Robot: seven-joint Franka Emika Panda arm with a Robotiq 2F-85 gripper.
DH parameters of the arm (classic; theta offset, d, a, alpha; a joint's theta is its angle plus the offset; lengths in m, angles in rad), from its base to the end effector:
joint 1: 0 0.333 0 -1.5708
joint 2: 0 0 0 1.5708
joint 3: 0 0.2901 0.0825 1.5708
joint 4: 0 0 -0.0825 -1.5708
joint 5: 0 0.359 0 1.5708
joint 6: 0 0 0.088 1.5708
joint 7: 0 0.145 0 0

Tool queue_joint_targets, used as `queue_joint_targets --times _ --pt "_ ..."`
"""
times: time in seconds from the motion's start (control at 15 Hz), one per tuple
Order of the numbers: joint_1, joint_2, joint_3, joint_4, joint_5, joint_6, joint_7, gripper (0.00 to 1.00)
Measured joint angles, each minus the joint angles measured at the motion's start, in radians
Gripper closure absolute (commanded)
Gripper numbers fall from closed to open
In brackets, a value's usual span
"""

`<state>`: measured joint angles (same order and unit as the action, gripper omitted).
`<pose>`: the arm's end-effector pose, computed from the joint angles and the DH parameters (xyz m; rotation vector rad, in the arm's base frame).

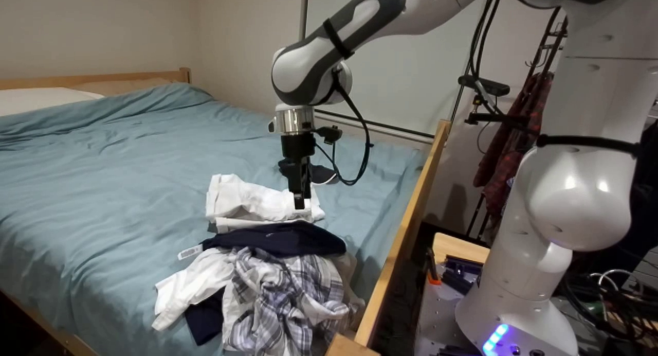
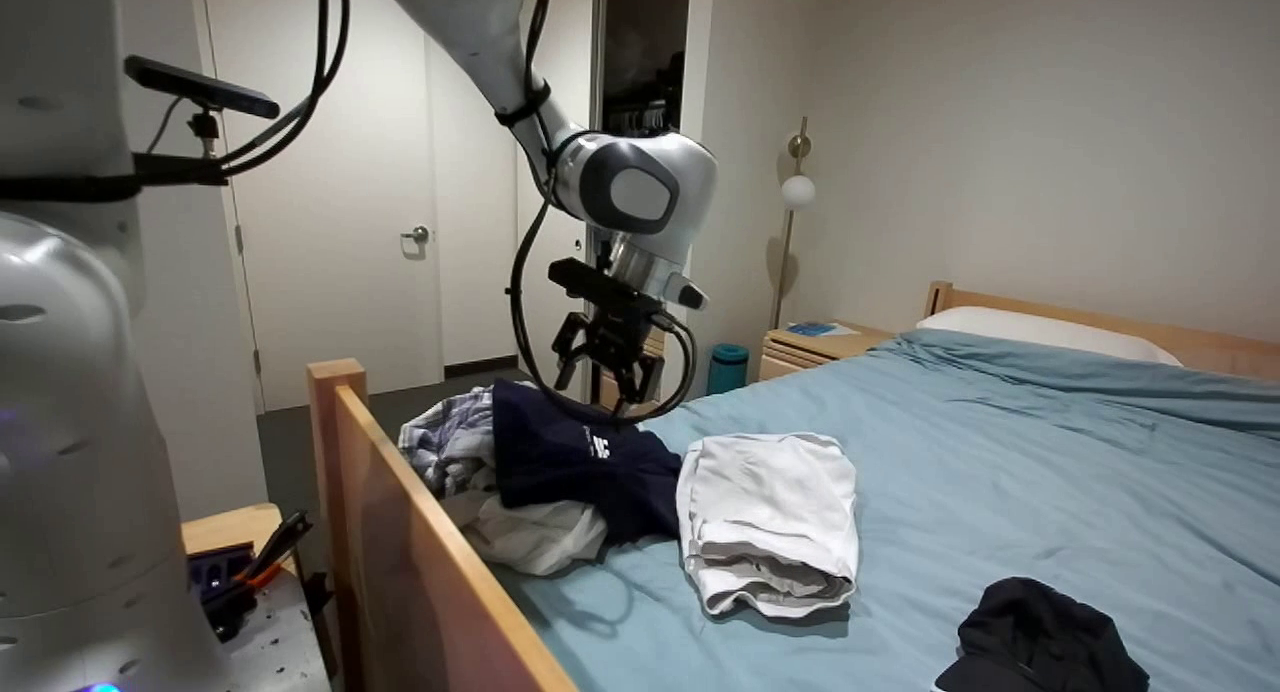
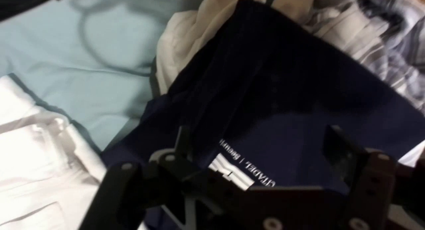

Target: Arrange the clothes together

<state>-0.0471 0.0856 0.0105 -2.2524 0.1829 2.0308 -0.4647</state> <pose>0.4641 -0.0004 0.2615 -2.8580 -0.4633 0.3790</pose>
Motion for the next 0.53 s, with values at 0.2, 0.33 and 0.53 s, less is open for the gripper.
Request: queue_joint_targets --times 0.2,0.33,0.53 --pt "0.024 -0.060 0.021 -0.029 0.003 -0.144 -0.090 0.00" --pt "0.036 -0.076 0.022 -0.038 0.003 -0.151 -0.089 0.00" --pt "0.035 -0.064 0.011 -0.033 0.003 -0.150 -0.089 0.00"
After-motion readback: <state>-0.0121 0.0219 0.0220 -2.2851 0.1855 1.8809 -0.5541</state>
